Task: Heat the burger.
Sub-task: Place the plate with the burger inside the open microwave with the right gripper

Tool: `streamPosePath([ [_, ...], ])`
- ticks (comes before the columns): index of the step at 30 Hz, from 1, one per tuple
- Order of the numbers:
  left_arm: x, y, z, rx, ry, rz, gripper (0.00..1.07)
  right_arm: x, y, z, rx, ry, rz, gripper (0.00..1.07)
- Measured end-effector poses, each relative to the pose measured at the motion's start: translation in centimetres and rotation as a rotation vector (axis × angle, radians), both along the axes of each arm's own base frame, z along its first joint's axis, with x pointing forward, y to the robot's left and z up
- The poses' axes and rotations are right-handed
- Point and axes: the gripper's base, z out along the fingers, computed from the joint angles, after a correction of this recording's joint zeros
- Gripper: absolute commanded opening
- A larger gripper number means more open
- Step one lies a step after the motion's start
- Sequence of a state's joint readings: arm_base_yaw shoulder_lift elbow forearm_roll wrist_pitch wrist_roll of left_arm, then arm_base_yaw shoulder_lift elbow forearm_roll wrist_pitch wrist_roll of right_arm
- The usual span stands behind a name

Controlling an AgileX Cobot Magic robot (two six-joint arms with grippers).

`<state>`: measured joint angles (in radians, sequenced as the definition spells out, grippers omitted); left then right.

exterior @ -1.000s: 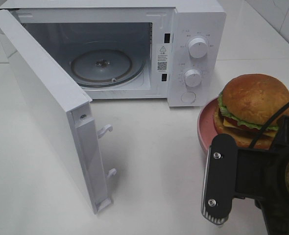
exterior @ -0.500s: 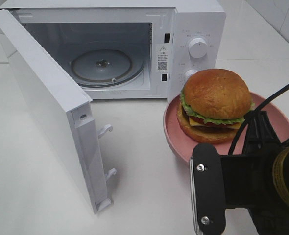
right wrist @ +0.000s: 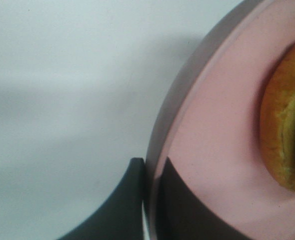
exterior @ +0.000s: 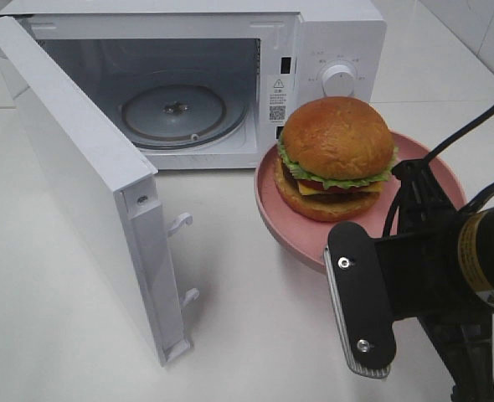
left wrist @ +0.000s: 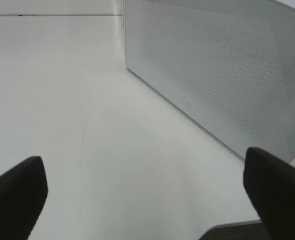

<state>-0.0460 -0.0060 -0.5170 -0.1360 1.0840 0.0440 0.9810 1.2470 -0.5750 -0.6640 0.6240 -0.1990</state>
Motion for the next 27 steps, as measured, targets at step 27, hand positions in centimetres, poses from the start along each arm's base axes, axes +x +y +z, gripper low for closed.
streamPosePath([
  [27, 0.0, 0.0, 0.0, 0.0, 0.0, 0.0, 1.0, 3.5, -2.3, -0.1, -0.039, 0.044, 0.376, 0.0],
])
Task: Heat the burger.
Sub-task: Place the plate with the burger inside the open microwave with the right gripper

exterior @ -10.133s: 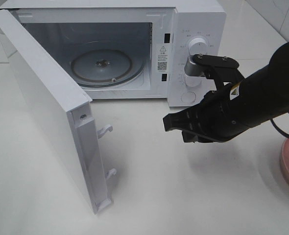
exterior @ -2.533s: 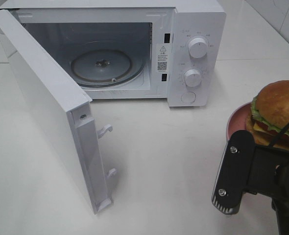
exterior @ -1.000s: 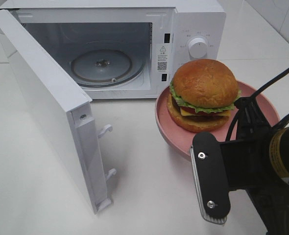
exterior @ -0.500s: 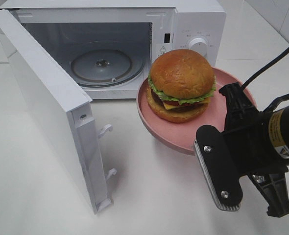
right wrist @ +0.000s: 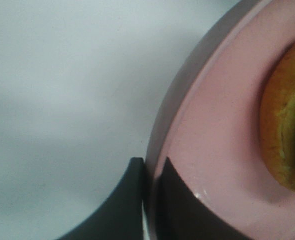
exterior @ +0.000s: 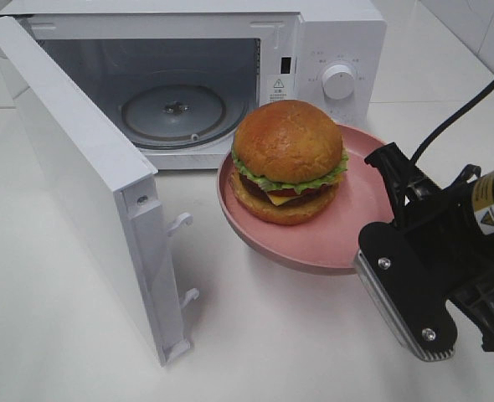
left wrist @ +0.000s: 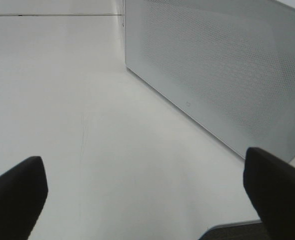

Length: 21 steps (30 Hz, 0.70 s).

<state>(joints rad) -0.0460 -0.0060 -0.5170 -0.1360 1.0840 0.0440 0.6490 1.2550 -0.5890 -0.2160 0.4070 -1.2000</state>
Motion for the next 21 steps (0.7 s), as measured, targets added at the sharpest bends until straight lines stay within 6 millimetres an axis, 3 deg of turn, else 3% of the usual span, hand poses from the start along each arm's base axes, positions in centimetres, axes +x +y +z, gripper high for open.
streamPosePath([
  [21, 0.0, 0.0, 0.0, 0.0, 0.0, 0.0, 1.0, 3.0, 1.4, 0.3, -0.009, 0.056, 0.103, 0.0],
])
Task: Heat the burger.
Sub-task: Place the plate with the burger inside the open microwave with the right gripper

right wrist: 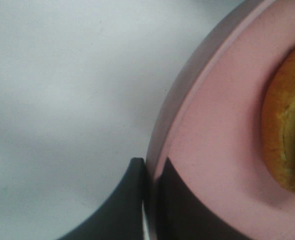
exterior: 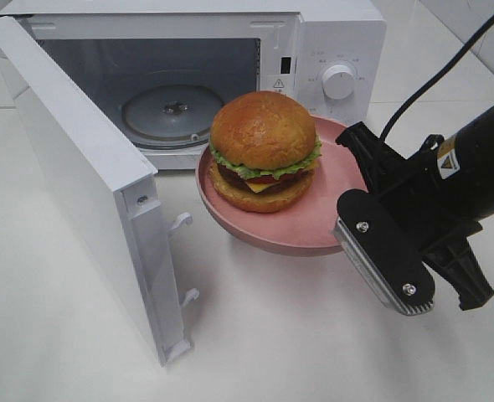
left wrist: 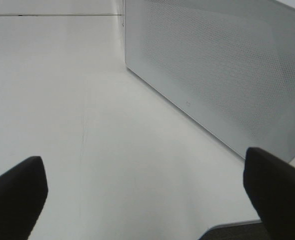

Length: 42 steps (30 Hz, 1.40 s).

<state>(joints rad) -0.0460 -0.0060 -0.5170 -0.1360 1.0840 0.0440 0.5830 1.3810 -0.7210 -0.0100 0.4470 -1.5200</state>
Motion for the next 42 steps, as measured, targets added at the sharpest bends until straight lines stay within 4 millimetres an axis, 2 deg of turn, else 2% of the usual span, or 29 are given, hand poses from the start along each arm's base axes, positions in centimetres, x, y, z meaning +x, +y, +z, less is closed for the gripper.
streamPosePath([
  [13, 0.0, 0.0, 0.0, 0.0, 0.0, 0.0, 1.0, 2.7, 1.8, -0.2, 0.003, 0.011, -0.005, 0.0],
  [27, 0.0, 0.0, 0.0, 0.0, 0.0, 0.0, 1.0, 3.6, 4.5, -0.6, 0.019, 0.005, 0.043, 0.0],
  [32, 0.0, 0.0, 0.0, 0.0, 0.0, 0.0, 1.0, 5.0, 5.5, -0.6, 0.026, -0.005, 0.043, 0.0],
  [42, 0.0, 0.0, 0.0, 0.0, 0.0, 0.0, 1.0, 6.6, 6.7, -0.7, 0.006, 0.023, 0.043, 0.0],
])
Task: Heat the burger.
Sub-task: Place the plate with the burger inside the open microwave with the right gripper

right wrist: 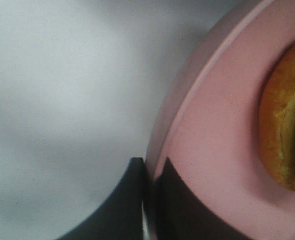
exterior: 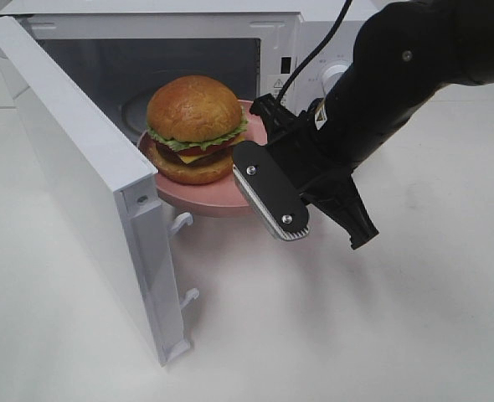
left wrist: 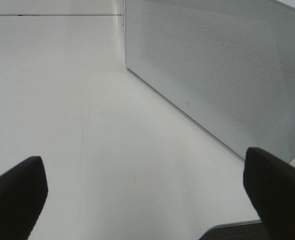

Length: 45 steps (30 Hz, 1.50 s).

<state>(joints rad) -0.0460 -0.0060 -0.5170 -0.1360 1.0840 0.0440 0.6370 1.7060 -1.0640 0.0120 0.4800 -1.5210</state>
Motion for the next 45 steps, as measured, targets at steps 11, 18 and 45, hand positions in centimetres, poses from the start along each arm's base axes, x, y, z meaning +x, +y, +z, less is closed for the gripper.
streamPosePath([
  [11, 0.0, 0.0, 0.0, 0.0, 0.0, 0.0, 1.0, 1.9, 1.4, 0.6, -0.003, 0.006, 0.001, 0.0],
  [18, 0.0, 0.0, 0.0, 0.0, 0.0, 0.0, 1.0, 2.8, 2.6, 0.4, -0.002, 0.018, -0.004, 0.0],
  [45, 0.0, 0.0, 0.0, 0.0, 0.0, 0.0, 1.0, 7.3, 7.3, -0.8, 0.038, 0.045, -0.094, 0.0],
])
